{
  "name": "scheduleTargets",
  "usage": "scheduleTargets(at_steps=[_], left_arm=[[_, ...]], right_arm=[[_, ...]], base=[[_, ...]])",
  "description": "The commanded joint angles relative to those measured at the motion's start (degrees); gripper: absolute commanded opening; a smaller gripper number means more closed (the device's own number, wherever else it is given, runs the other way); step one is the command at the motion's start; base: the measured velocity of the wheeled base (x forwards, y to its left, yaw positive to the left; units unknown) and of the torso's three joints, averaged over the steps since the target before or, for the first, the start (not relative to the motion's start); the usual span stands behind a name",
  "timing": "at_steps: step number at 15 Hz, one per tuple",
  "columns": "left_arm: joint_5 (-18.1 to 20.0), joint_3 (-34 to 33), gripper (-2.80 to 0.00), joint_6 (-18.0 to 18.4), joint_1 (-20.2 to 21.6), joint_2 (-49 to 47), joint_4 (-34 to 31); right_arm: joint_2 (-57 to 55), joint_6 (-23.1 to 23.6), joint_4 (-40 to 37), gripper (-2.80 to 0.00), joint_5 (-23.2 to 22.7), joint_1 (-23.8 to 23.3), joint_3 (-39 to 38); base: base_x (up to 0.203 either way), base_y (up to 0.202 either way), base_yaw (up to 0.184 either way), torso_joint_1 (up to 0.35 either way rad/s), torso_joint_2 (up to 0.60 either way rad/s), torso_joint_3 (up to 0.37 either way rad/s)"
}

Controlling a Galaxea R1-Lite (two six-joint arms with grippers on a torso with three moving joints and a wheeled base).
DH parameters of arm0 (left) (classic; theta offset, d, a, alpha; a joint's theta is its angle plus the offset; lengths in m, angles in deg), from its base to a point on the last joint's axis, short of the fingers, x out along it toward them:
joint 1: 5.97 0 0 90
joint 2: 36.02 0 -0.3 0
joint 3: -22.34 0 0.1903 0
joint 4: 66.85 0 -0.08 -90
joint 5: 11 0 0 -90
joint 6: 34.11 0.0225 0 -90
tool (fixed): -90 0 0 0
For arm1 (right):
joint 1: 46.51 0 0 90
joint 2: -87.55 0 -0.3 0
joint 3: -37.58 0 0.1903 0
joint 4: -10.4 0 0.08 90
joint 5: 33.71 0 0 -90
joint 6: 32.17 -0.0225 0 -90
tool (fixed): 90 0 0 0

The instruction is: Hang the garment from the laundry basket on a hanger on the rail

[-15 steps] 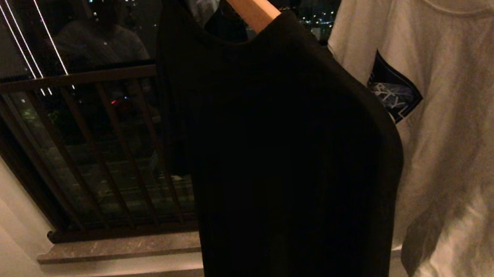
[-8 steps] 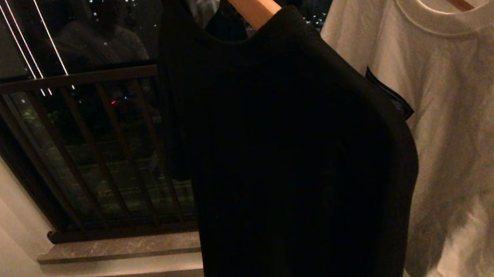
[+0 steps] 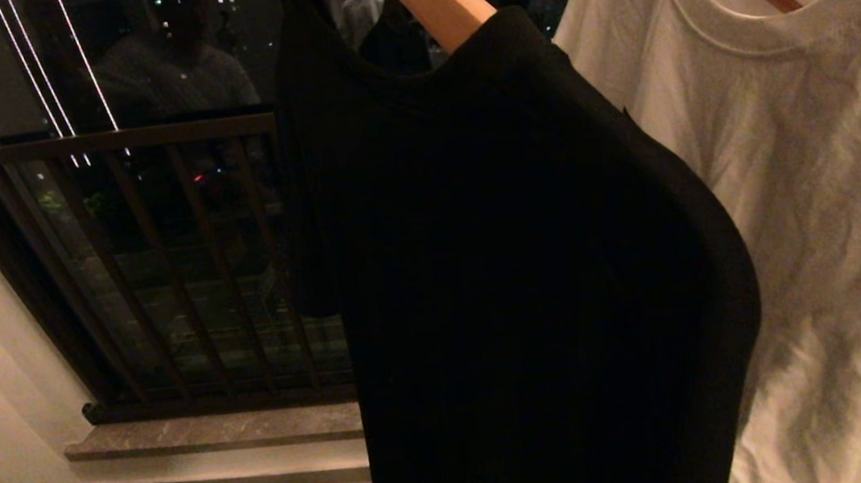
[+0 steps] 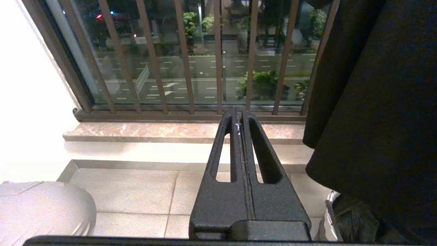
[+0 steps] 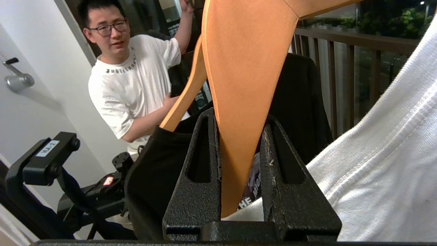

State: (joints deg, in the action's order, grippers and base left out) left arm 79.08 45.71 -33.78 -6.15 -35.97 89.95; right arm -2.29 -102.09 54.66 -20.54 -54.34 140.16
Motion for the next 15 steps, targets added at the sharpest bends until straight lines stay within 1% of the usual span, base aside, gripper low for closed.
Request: scheduleTargets(at_steps=[1, 7, 12, 15], left_arm=[[0.0, -0.1, -2.80, 0.0, 0.0, 0.0, 0.0], [0.0, -0.1, -2.80, 0.0, 0.0, 0.0, 0.0], [0.0, -0.1, -2.80, -0.1, 0.0, 0.0, 0.0], [0.0, -0.1, -2.80, 0.0, 0.0, 0.0, 0.0]], right_arm=[[-0.9, -0.4, 0.4, -2.80, -0.4, 0.0, 0.2], [-2.5, -0.3, 0.4, -2.80, -0.6, 0.9, 0.8], [-5.3, -0.4, 0.2, -2.80, -0.6, 1.2, 4.4], [-6.3, -0.4, 0.2, -2.80, -0.6, 1.2, 4.9]], base=[[0.000, 0.000, 0.000, 0.000, 0.00, 0.000], [0.000, 0.000, 0.000, 0.000, 0.00, 0.000], [0.000, 0.000, 0.000, 0.000, 0.00, 0.000], [0.000, 0.000, 0.000, 0.000, 0.00, 0.000]])
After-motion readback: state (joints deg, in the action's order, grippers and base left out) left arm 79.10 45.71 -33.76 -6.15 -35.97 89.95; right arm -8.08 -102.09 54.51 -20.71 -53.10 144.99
